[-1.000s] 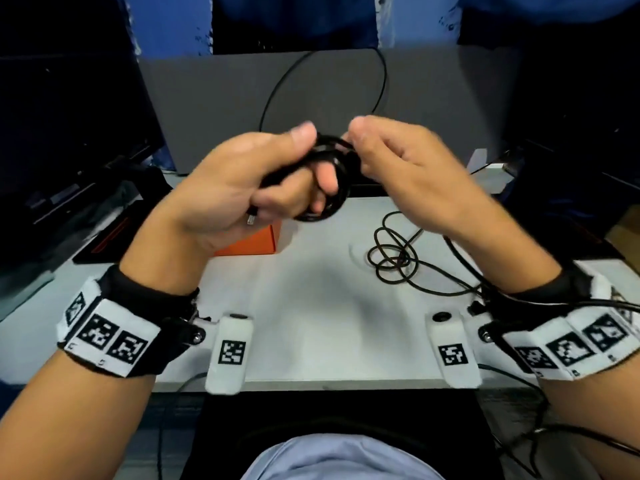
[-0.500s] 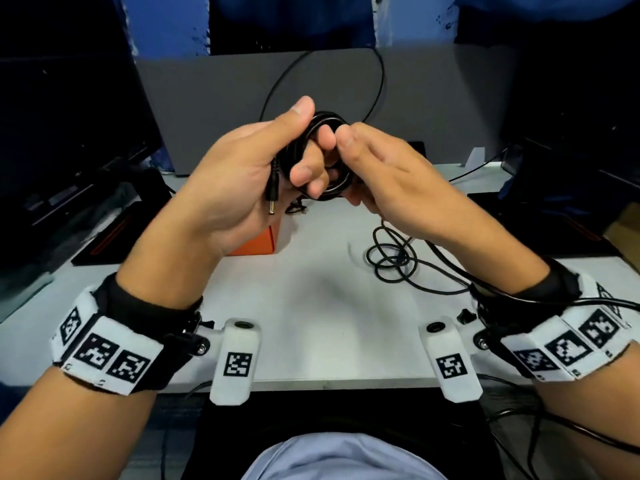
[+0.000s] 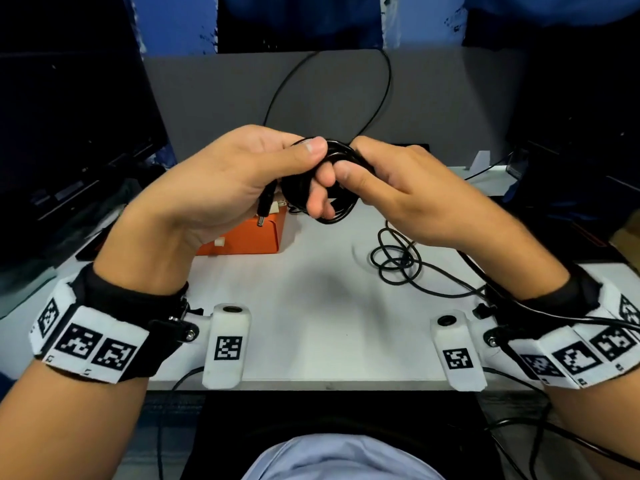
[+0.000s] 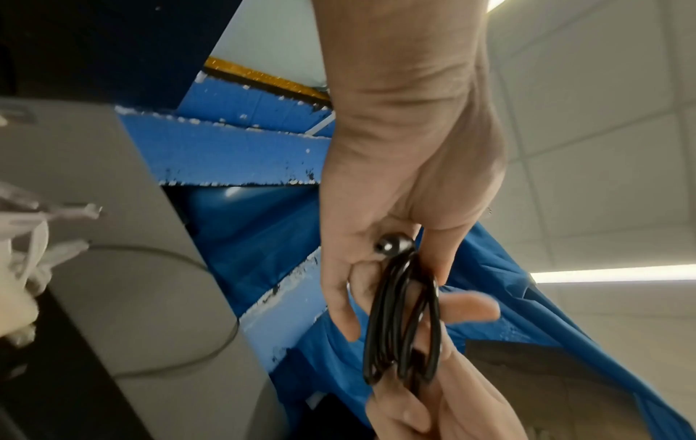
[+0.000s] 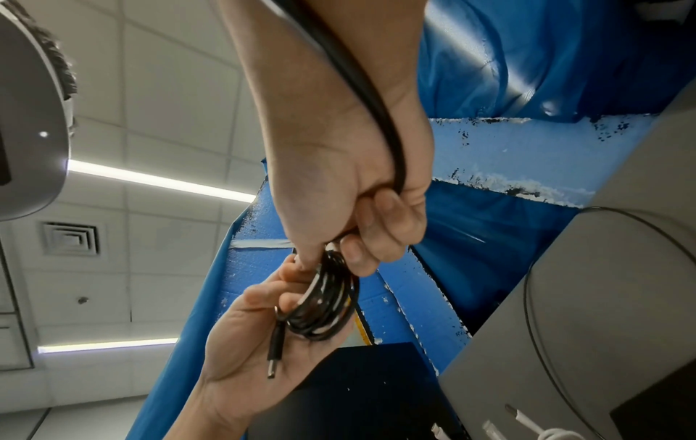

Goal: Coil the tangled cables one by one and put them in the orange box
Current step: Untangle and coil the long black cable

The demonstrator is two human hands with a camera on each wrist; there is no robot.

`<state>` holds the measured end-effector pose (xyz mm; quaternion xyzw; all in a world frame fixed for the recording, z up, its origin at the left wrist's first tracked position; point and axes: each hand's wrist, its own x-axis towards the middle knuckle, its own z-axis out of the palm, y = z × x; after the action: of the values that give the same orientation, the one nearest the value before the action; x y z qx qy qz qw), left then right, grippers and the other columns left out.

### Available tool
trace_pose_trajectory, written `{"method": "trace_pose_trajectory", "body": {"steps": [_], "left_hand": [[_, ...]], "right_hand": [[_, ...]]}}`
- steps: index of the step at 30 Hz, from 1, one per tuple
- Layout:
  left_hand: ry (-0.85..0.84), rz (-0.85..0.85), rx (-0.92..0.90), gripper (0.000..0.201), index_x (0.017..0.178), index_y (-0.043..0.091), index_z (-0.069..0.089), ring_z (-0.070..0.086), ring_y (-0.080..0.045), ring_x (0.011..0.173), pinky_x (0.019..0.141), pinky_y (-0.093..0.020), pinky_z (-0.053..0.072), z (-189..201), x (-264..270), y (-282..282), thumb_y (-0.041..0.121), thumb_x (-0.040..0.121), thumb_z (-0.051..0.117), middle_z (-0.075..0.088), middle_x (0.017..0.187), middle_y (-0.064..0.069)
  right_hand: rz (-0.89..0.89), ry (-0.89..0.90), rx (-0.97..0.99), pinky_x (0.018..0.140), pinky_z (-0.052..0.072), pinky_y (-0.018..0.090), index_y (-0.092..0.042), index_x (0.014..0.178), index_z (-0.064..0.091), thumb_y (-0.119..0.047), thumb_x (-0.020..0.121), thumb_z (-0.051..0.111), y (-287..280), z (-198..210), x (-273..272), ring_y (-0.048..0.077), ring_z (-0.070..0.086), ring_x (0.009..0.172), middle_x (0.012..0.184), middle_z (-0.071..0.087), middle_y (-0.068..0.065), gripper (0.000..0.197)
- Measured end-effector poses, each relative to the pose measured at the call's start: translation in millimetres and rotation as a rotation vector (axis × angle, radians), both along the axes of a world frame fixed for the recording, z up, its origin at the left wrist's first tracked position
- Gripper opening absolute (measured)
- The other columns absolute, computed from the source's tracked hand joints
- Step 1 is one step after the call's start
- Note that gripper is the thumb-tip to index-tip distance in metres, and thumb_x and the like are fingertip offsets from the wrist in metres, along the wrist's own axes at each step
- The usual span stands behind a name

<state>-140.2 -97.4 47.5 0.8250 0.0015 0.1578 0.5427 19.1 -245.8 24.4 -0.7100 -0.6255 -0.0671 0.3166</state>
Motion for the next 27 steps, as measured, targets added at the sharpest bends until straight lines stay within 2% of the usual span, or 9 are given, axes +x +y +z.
{"method": "trace_pose_trajectory", "body": {"steps": [3, 6, 8, 11, 13, 16, 19, 22, 27], "left_hand": [[-0.085, -0.087, -0.270, 0.032, 0.086, 0.012, 0.054, 0.059, -0.018, 0.070, 0.078, -0.026, 0.051, -1, 4, -3, 0.029, 0.108, 0.037, 0.049, 0.056, 0.006], [-0.186, -0.227, -0.673, 0.032, 0.088, 0.018, 0.050, 0.056, -0.011, 0.071, 0.096, -0.036, 0.048, 0, 11, -5, 0.034, 0.109, 0.032, 0.050, 0.063, 0.010], [-0.301, -0.268, -0.830, 0.035, 0.089, 0.019, 0.050, 0.059, -0.010, 0.080, 0.105, -0.044, 0.043, -1, 15, -1, 0.036, 0.111, 0.029, 0.058, 0.079, 0.009], [-0.400, -0.234, -0.871, 0.034, 0.094, 0.021, 0.051, 0.064, -0.010, 0.103, 0.113, -0.047, 0.036, -1, 16, 11, 0.036, 0.112, 0.027, 0.067, 0.117, 0.007], [-0.408, -0.176, -0.810, 0.030, 0.097, 0.024, 0.050, 0.063, -0.010, 0.115, 0.110, -0.047, 0.037, -3, 17, 15, 0.036, 0.112, 0.026, 0.066, 0.130, 0.007], [-0.406, 0.044, -0.576, 0.030, 0.096, 0.023, 0.051, 0.068, -0.015, 0.113, 0.101, -0.039, 0.045, -8, 24, 7, 0.031, 0.113, 0.027, 0.073, 0.122, 0.001], [-0.387, 0.284, -0.033, 0.037, 0.093, 0.015, 0.062, 0.073, -0.022, 0.100, 0.097, -0.038, 0.053, -14, 29, -1, 0.025, 0.112, 0.032, 0.079, 0.102, -0.002], [-0.262, 0.348, 0.547, 0.035, 0.088, 0.019, 0.060, 0.070, -0.016, 0.086, 0.091, -0.047, 0.052, -17, 23, 3, 0.035, 0.109, 0.038, 0.073, 0.078, 0.008], [-0.001, 0.139, 0.605, 0.038, 0.075, 0.024, 0.052, 0.050, -0.014, 0.062, 0.065, -0.034, 0.046, -8, 8, 15, 0.050, 0.102, 0.043, 0.052, 0.065, 0.008]], "right_hand": [[0.093, 0.158, 0.170, 0.055, 0.036, 0.022, -0.023, 0.089, 0.053, -0.053, 0.106, 0.037, 1, 2, -4, 0.004, 0.047, 0.060, 0.068, 0.052, -0.008, 0.037], [0.139, 0.371, 0.288, 0.049, 0.031, 0.013, -0.013, 0.095, 0.053, -0.035, 0.112, 0.038, 3, 4, -1, 0.002, 0.040, 0.050, 0.060, 0.043, -0.016, 0.031], [0.092, 0.378, 0.196, 0.046, 0.034, 0.019, -0.007, 0.110, 0.055, -0.029, 0.111, 0.042, 7, -2, 2, 0.003, 0.041, 0.047, 0.059, 0.047, -0.011, 0.025], [0.123, 0.370, -0.140, 0.043, 0.043, 0.029, -0.016, 0.128, 0.049, -0.032, 0.110, 0.044, 14, -19, -5, 0.012, 0.052, 0.041, 0.068, 0.062, 0.001, 0.024], [0.202, 0.381, -0.290, 0.044, 0.048, 0.033, -0.018, 0.134, 0.043, -0.033, 0.110, 0.046, 16, -28, -19, 0.017, 0.056, 0.042, 0.075, 0.067, 0.004, 0.029], [0.294, 0.384, -0.412, 0.053, 0.052, 0.037, -0.008, 0.136, 0.044, -0.033, 0.109, 0.049, 16, -34, -37, 0.023, 0.061, 0.048, 0.078, 0.069, 0.008, 0.037], [0.406, 0.462, -0.450, 0.057, 0.050, 0.042, -0.009, 0.127, 0.055, -0.026, 0.109, 0.054, 12, -28, -42, 0.031, 0.059, 0.051, 0.073, 0.066, 0.016, 0.025], [0.466, 0.565, -0.418, 0.054, 0.046, 0.035, 0.000, 0.115, 0.064, -0.017, 0.106, 0.058, 3, -17, -36, 0.025, 0.052, 0.049, 0.060, 0.058, 0.006, 0.020], [0.441, 0.505, -0.283, 0.044, 0.037, 0.025, 0.008, 0.095, 0.063, -0.013, 0.101, 0.063, -16, 5, -13, 0.014, 0.040, 0.043, 0.051, 0.046, -0.003, 0.021]]}}
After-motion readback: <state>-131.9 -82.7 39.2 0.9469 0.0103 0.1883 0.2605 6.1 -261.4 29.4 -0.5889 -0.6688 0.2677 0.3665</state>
